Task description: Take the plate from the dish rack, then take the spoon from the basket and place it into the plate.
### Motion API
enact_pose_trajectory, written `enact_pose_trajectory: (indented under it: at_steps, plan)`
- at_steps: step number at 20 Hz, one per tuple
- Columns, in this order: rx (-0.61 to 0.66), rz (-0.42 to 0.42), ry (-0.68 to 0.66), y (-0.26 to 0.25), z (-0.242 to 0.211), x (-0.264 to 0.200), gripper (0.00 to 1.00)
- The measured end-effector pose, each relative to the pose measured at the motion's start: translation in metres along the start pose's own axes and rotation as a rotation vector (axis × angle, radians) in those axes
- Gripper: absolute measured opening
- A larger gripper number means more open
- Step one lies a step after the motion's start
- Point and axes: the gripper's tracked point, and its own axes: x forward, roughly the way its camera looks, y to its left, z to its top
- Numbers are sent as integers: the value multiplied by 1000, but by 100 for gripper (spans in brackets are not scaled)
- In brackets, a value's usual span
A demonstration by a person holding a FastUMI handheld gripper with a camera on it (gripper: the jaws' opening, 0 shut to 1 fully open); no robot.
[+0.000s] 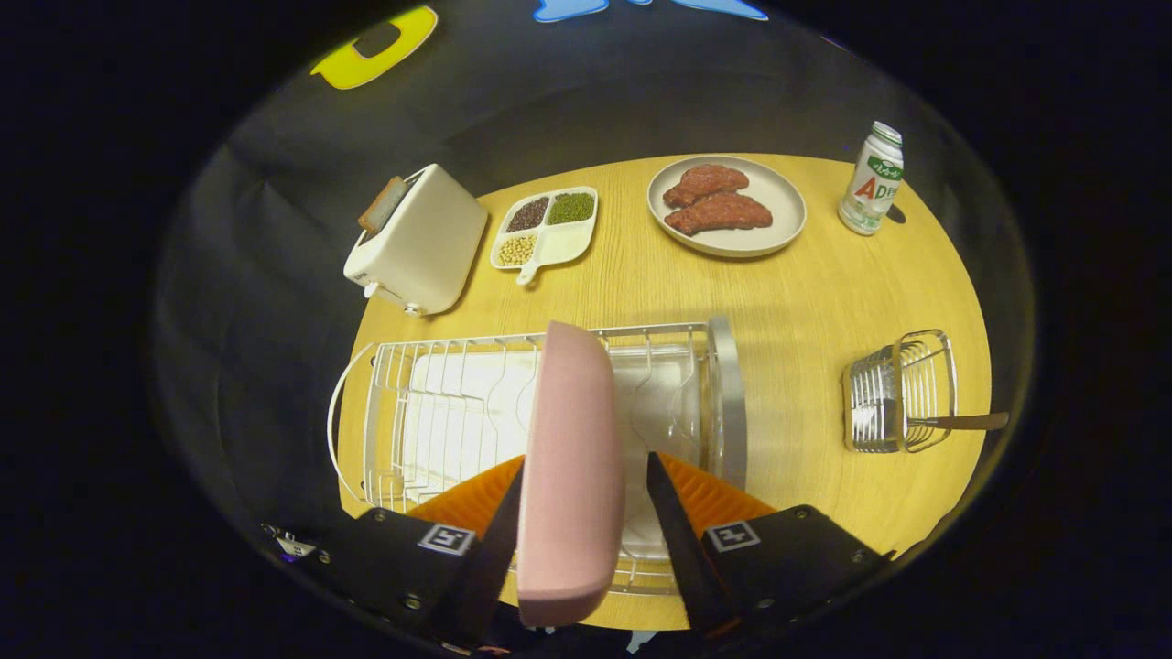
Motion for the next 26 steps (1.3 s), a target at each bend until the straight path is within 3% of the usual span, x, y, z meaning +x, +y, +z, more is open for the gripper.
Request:
enact_pose_trajectory:
  at_steps: [1,4,6,8,14,26]
  plan:
    - [4,4,21,1,-1,3,69]
    - [8,-14,78,1,-8,12,68]
    - [-2,-26,111,1,-13,13,43]
    - [-7,-106,120,-14,-14,13,43]
    - [8,-145,130,-19,-12,7,43]
    - [-178,-299,103,-17,10,-6,43]
